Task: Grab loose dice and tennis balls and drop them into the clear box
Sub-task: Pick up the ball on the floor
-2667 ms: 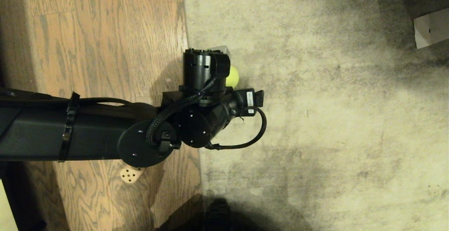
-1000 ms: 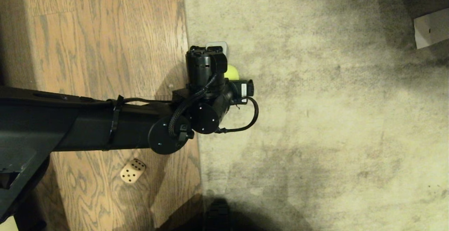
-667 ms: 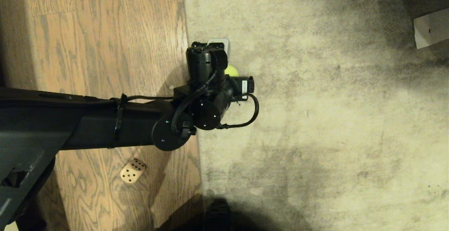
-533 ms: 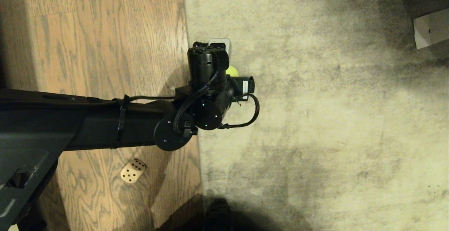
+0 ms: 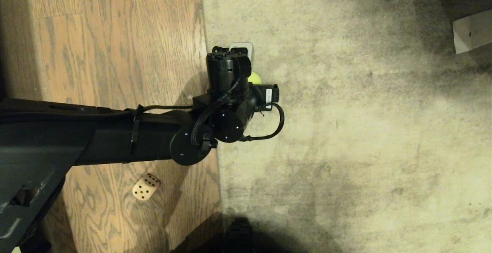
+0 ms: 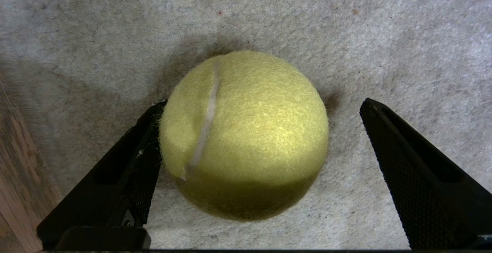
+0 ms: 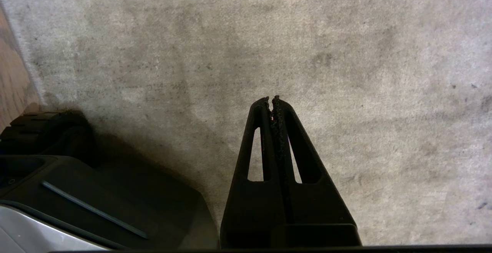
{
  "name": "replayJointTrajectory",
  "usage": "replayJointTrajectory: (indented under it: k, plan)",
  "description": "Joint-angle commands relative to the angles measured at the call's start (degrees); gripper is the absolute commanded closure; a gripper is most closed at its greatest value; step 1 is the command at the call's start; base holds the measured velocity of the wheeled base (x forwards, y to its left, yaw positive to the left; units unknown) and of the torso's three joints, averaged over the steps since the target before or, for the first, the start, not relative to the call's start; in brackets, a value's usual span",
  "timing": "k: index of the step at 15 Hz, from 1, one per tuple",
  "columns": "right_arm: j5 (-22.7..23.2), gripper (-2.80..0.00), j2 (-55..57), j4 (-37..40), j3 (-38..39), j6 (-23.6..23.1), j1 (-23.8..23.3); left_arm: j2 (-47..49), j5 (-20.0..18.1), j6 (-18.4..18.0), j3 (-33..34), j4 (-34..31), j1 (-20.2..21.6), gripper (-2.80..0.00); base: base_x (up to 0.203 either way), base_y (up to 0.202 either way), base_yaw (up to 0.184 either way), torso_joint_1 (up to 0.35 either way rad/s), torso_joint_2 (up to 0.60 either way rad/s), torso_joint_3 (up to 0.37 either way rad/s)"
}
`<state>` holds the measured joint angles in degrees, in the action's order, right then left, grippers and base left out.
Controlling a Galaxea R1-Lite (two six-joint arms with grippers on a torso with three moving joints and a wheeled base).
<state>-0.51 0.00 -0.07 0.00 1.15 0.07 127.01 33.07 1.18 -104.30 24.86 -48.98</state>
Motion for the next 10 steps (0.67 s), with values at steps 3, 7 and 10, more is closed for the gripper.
replayJointTrajectory:
  k: [3,7,10]
  plan:
    - [0.0,0.00,0.0,0.0,0.0,0.0,0.0,-0.4,0.1,0.0,0.2,0.2,-0.1,-2.80,0.000,0.000,0.000,0.000,0.00,0.000]
    - [0.0,0.00,0.0,0.0,0.1,0.0,0.0,-1.3,0.2,0.0,0.2,0.3,-0.1,-2.80,0.000,0.000,0.000,0.000,0.00,0.000]
    - [0.1,0.00,0.0,0.0,0.1,0.0,0.0,-1.7,0.2,0.0,0.2,0.3,-0.1,-2.80,0.000,0.000,0.000,0.000,0.00,0.000]
